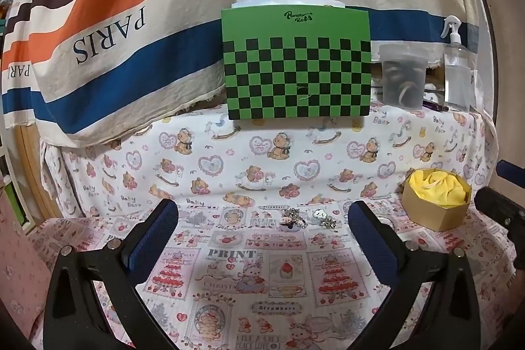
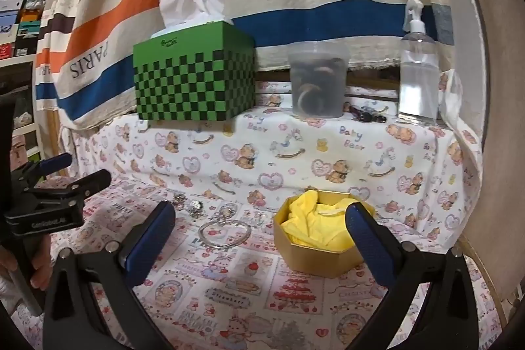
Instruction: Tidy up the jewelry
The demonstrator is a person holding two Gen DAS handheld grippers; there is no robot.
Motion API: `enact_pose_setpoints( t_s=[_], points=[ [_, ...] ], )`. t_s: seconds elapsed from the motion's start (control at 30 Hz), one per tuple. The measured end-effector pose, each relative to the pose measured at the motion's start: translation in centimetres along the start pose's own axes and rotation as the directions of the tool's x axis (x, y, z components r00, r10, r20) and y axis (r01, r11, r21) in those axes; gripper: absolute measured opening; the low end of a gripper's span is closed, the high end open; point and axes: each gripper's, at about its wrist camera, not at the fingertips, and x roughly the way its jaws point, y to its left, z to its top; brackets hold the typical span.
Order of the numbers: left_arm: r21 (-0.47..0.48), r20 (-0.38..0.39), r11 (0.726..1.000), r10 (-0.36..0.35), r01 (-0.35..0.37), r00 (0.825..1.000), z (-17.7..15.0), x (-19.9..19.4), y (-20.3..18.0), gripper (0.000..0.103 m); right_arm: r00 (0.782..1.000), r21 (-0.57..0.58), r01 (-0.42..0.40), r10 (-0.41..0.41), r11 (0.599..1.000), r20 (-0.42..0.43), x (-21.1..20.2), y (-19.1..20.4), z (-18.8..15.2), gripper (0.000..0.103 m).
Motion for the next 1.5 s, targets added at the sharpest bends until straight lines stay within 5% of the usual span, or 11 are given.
enact_pose_setpoints(
  t_s=[1.5],
  points=[
    [-0.001, 0.004, 1.0, -0.001, 0.001, 1.0, -0.11, -0.12, 0.14, 0.103, 1.0, -0.006, 0.016, -0.016, 1.0, -0.005, -0.09, -0.04, -0.08, 0.103]
  ],
)
